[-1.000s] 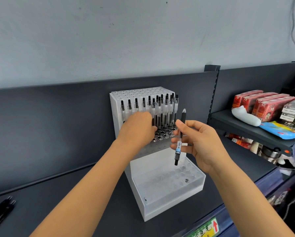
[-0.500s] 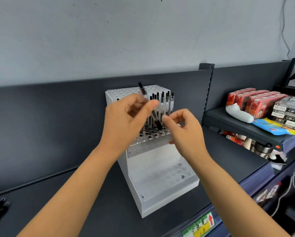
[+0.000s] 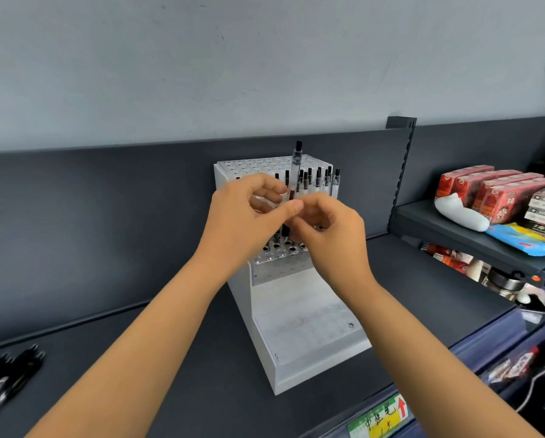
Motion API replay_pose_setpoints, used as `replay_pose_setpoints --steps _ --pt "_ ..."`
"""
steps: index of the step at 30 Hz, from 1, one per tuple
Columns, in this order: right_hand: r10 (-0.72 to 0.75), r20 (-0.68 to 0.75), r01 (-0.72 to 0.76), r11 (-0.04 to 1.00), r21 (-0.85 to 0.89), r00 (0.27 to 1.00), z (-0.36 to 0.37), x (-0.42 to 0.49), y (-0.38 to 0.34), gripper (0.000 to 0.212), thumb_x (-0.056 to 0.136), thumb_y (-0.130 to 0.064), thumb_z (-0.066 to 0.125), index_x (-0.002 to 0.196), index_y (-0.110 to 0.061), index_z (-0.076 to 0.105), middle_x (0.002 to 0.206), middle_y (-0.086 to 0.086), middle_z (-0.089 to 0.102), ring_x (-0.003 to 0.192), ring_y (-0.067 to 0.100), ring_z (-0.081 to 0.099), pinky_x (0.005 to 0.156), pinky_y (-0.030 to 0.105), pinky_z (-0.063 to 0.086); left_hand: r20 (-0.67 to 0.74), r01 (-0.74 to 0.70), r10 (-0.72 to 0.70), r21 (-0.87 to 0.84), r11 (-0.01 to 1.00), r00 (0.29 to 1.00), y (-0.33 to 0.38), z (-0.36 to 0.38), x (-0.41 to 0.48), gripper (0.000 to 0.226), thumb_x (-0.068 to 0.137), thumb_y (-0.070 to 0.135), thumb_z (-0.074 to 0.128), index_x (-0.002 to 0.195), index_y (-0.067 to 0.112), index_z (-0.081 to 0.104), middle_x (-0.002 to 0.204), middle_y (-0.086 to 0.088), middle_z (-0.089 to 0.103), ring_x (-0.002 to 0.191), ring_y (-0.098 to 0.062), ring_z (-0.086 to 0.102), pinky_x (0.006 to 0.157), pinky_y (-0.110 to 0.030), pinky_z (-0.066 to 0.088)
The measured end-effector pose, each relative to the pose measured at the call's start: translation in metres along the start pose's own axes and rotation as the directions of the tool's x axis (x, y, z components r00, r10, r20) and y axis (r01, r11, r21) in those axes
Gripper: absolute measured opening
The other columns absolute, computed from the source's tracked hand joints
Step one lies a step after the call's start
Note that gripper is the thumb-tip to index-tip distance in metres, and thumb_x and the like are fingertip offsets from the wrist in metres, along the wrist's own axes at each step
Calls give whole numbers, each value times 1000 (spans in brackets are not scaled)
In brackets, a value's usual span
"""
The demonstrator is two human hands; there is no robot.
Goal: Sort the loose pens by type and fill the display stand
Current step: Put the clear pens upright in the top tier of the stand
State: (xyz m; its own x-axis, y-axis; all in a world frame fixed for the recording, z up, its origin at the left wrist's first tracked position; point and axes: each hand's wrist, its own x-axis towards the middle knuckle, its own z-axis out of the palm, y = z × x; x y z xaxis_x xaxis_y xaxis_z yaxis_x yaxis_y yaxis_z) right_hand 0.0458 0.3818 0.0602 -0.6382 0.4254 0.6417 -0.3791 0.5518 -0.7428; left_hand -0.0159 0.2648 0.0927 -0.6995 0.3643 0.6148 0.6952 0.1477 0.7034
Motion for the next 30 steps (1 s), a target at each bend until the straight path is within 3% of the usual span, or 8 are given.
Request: replay_pose_setpoints --steps 4,8,11,15,19,22,26,30 --pt "5 44 0 992 -122 999 0 4 5 20 79 -18 77 97 -20 68 82 -15 66 75 2 62 66 11 50 20 -31 30 85 996 999 -9 -1 4 4 86 20 70 89 19 73 75 17 67 72 5 64 68 -7 50" --pt "-5 63 27 934 -355 998 -11 0 18 37 84 -31 71 119 -22 61 105 -12 64 95 5 60 85 29 53 -35 -4 9 147 989 999 -25 4 9 13 90 21 66 97 11 72 83 4 70 76 0 64 76 -17 55" --pt "-25 200 124 858 -498 979 -23 -7 23 65 85 -46 66 141 -27 39 125 -8 57 113 9 53 95 28 45 -32 18 -14 137 990 999 -32 14 10 14 92 20 64 98 9 70 87 0 70 81 -9 68 80 -28 57" --pt "-16 317 229 726 -648 948 -34 -15 26 82 78 -69 54 145 -27 33 135 -9 49 121 11 45 95 24 40 -14 10 -7 189 982 1000 -31 20 11 15 93 22 61 99 10 69 87 2 68 74 1 61 69 -7 48" --pt "-17 327 237 724 -648 945 -41 -18 26 86 74 -75 50 143 -26 36 137 -10 47 122 10 44 94 22 39 -12 -11 15 269 963 1000 -25 19 12 17 94 24 60 102 11 69 88 6 65 72 2 56 64 -2 41" --pt "-5 331 229 733 -640 943 -44 -20 27 87 72 -77 50 142 -27 39 139 -12 46 126 9 42 97 22 37 37 -18 4 365 931 999 -27 20 11 21 94 26 60 105 9 68 92 1 69 78 -6 58 74 -16 46" --pt "5 363 251 715 -652 932 -43 -24 27 90 69 -80 50 141 -28 39 141 -13 45 131 9 38 102 24 36 116 15 -84 494 870 990 -35 28 6 22 94 29 59 91 9 68 88 -4 71 84 -20 65 78 -39 54" --pt "-16 384 292 679 -674 923 -42 -24 27 92 69 -81 49 140 -24 42 138 -10 47 127 11 42 103 26 36 108 37 -121 573 819 987 -34 33 7 22 95 32 56 93 13 68 88 -1 71 83 -20 64 74 -38 54"
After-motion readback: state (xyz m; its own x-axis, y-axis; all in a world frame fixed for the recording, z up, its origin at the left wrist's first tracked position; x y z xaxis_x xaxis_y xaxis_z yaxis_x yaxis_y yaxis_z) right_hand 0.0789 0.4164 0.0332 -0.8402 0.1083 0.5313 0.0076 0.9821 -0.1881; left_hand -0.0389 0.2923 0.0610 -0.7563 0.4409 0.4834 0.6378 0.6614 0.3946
